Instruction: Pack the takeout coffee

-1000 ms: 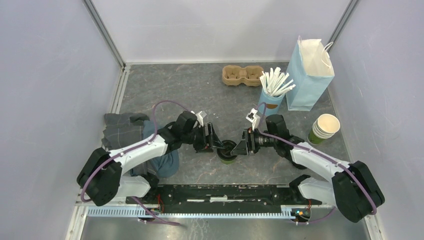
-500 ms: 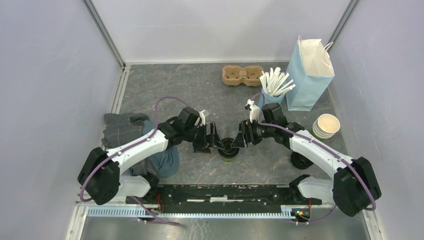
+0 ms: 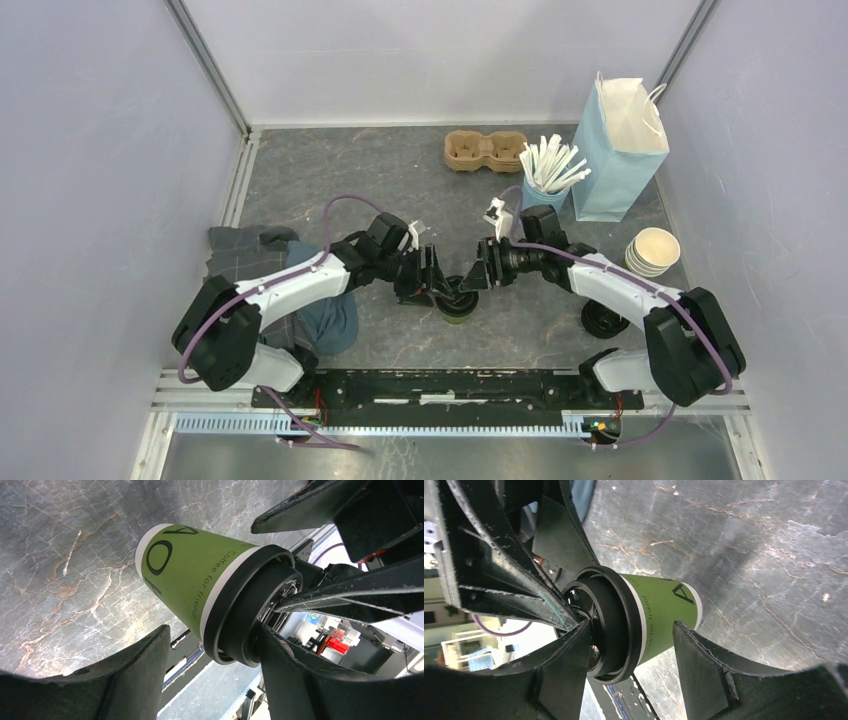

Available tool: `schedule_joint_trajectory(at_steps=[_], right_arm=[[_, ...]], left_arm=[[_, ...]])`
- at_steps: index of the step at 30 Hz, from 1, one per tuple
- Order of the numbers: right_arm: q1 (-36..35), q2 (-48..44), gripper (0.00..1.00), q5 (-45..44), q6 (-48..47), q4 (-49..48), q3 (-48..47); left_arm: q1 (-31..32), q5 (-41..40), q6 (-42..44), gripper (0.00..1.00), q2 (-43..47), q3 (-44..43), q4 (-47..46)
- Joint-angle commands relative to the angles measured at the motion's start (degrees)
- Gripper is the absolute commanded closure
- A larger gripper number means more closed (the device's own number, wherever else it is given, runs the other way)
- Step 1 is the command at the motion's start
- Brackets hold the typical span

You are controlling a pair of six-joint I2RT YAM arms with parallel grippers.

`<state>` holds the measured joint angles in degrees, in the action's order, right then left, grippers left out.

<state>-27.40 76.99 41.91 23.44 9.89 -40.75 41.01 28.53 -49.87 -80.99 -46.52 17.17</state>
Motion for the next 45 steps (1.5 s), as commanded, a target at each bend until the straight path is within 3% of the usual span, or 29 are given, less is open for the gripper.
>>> schedule_joint_trajectory(at_steps=[1, 4, 7, 10, 12, 14, 18, 21, 23, 27, 30, 38, 45], right_arm=[[3.13, 0.73, 0.35, 4.00, 4.12, -17.11, 10.82], [6.55, 4.80, 0.40, 3.30, 3.04, -22.11, 19.57], [5.74, 7.60, 0.40, -1.65, -3.12, -13.88, 17.93], [5.47, 3.32, 0.34, -1.38, -3.38, -7.66, 12.87], [5.49, 0.40, 0.29, 0.50, -2.44, -4.85, 8.19], [5.47, -1.18, 0.28, 1.82, -1.77, -1.76, 5.06], [5.41, -4.22, 0.29, 2.73, 3.14, -1.17, 5.51], [5.38, -7.29, 0.41, 1.29, 8.31, -3.29, 9.15], [5.27, -9.79, 0.44, 0.08, 11.52, -5.85, 11.63], [4.52, -12.09, 0.45, 0.54, 16.18, -9.45, 13.68], [2.95, -11.75, 0.41, -0.54, 15.29, -8.40, 11.03], [2.67, -11.16, 0.18, -2.98, 8.00, 1.79, 3.89], [3.95, -4.50, 0.14, 2.15, -3.72, 9.51, -3.00]], left_arm=[[0.29, -4.05, -0.31, 0.32, -0.42, 4.55, -0.82], [0.22, -5.18, -0.58, 0.37, -1.26, 13.48, -4.52], [0.29, -5.67, 0.45, 0.39, -1.09, 16.68, -5.52], [0.31, -4.14, 2.33, 0.37, 0.84, 13.69, -3.42], [0.29, -2.86, 3.19, 0.29, 2.85, 9.99, -2.00], [0.29, -2.14, 3.88, 0.20, 3.89, 5.52, -0.13], [0.27, -1.80, 6.68, 0.14, 2.77, -2.17, 1.76], [0.29, -0.33, 9.42, 0.18, -2.99, -6.47, 2.74], [0.36, 1.10, 9.26, 0.25, -5.57, -8.04, 2.10], [0.39, 1.26, 9.42, 0.27, -6.72, -9.99, 2.15], [0.38, 0.52, 10.06, 0.24, -6.28, -10.88, 4.04], [0.38, -4.36, 9.35, 0.09, -0.37, -12.97, 10.72], [3.60, -1.86, 2.03, 0.07, 3.78, -7.89, 8.81]])
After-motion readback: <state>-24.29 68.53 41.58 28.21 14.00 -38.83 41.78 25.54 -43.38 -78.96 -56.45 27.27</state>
